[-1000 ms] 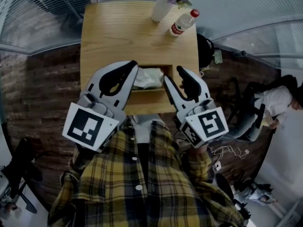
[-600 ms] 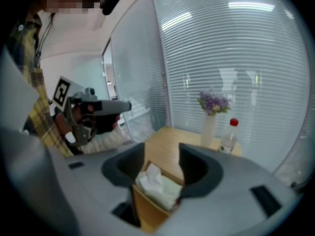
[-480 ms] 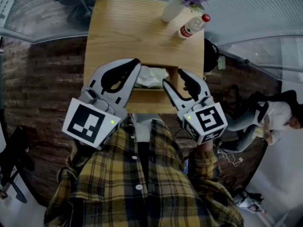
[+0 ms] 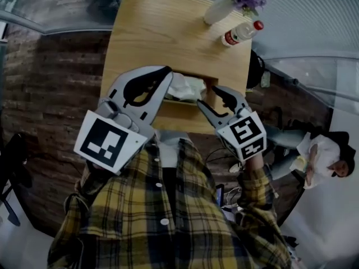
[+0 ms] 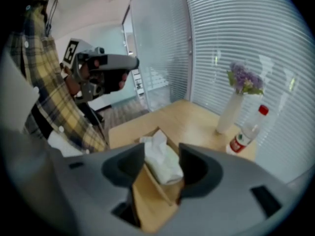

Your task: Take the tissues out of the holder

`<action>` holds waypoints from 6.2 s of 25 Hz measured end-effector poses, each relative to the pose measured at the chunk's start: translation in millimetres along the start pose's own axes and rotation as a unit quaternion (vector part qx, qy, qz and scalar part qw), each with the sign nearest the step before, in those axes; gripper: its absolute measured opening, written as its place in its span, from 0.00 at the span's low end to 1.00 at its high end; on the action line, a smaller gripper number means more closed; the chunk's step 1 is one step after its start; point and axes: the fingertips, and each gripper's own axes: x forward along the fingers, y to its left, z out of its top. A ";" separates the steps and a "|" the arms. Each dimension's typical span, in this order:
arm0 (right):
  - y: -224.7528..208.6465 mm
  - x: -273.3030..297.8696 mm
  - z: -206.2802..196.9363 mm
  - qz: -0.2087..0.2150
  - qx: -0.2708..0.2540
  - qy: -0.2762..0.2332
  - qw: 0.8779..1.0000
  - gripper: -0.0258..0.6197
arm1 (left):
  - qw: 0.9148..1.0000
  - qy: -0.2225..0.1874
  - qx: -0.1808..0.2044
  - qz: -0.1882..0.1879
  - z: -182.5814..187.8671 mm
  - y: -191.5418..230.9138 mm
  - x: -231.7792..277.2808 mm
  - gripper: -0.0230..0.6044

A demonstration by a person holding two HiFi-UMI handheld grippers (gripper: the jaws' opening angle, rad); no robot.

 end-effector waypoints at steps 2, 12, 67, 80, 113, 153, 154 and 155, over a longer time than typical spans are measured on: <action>1.8 6.8 -9.9 0.014 -0.017 0.026 0.999 0.35 | 1.000 0.002 -0.001 0.003 -3.0 1.1 -1.7 0.05; -4.6 47.2 -58.1 0.053 -0.059 0.115 0.990 0.35 | 0.999 0.013 -0.016 0.029 -18.8 10.6 -10.8 0.05; -6.0 94.4 -90.7 0.075 -0.140 0.231 0.960 0.06 | 0.999 -0.001 -0.013 0.044 -16.6 14.0 -23.0 0.05; -3.0 59.8 -58.7 0.048 -0.163 0.193 0.966 0.06 | 0.999 -0.014 0.006 0.036 0.8 4.0 -20.8 0.05; -4.7 -52.2 70.6 -0.079 -0.066 -0.094 0.990 0.06 | 0.999 -0.020 0.039 0.021 23.4 -0.1 -5.3 0.05; -1.0 -77.0 103.6 -0.084 0.067 -0.255 0.961 0.06 | 0.999 -0.008 0.030 0.012 14.8 -0.2 3.1 0.05; -1.0 -77.0 103.8 -0.083 0.066 -0.255 0.961 0.06 | 0.999 -0.009 0.029 0.011 14.8 -0.7 3.2 0.05; -0.9 -77.0 104.1 -0.082 0.066 -0.255 0.961 0.06 | 0.999 -0.010 0.029 0.011 14.9 -1.0 3.2 0.05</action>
